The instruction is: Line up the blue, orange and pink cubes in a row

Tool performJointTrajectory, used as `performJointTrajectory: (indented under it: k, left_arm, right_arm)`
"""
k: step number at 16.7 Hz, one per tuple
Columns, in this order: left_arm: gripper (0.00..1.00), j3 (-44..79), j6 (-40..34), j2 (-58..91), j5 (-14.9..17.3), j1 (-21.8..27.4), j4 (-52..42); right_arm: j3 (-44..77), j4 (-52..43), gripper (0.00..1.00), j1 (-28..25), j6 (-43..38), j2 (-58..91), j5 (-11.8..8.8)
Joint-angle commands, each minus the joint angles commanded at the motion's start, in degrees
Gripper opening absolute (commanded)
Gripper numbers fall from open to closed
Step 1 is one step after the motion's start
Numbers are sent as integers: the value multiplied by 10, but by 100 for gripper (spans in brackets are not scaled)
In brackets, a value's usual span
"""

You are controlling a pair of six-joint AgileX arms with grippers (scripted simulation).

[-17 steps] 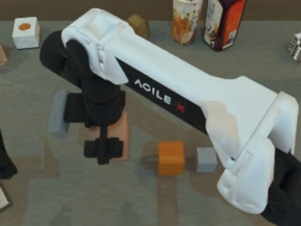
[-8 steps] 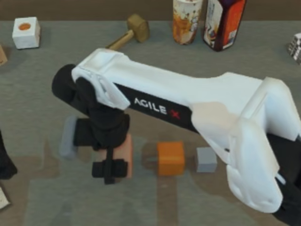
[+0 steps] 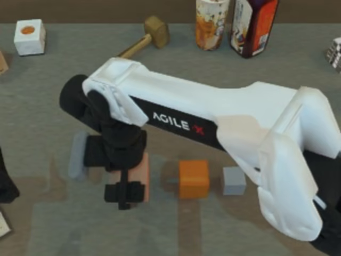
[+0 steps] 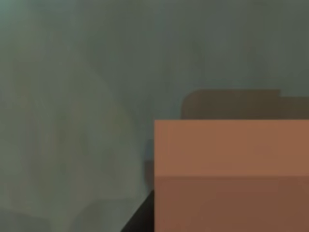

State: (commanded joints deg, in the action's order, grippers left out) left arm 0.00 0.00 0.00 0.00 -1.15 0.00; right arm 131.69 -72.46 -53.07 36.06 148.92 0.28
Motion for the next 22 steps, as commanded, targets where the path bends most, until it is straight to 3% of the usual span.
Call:
performJointTrajectory:
  k: [11,22]
  left_arm:
    - [100,0,0,0,0,0,0]
    - [100,0,0,0,0,0,0]
  right_arm:
    - [0,0,98,0,0,0,0]
    - [10,-9,100,0,1,3,0]
